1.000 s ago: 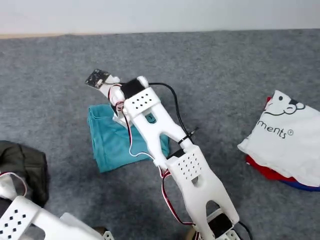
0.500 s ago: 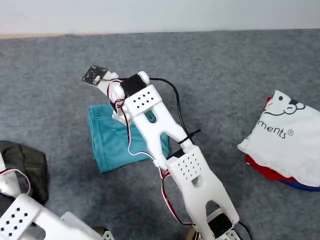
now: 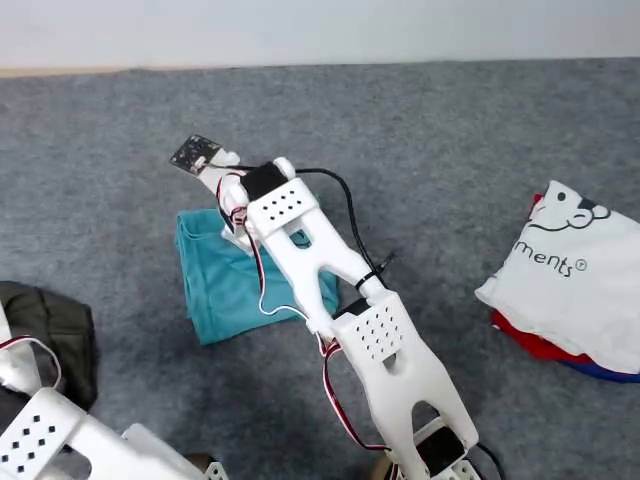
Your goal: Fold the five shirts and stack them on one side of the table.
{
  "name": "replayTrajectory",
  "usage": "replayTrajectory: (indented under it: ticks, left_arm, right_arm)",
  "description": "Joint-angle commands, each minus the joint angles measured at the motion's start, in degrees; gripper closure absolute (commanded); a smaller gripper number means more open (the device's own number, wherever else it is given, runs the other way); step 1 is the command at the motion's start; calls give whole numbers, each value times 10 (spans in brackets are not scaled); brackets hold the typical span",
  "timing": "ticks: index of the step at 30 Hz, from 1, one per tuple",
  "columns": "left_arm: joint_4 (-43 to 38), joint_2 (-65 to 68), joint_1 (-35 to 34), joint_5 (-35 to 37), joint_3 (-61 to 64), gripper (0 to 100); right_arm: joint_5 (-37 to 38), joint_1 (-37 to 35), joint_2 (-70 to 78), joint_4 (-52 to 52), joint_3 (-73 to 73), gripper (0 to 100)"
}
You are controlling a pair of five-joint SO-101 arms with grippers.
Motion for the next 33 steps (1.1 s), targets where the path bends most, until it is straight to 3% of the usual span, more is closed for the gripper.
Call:
replayTrajectory:
  ticks: [1, 7, 20, 24, 33]
  left_arm:
    - [-10, -6, 1, 3, -3, 992]
    - [-10, -6, 1, 3, -4, 992]
    - [-12, -6, 2, 3, -6, 992]
    - [-13, -6, 2, 3, -6, 992]
    - [-30, -6, 2, 2, -7, 992]
  right_arm:
    - [-7, 7, -1, -20, 9, 818]
    - [59, 6, 37, 7, -25, 993]
    - [85, -8, 40, 211, -230, 988]
    - [85, -10, 17, 210, -207, 988]
    - [73, -99, -104, 209, -29, 988]
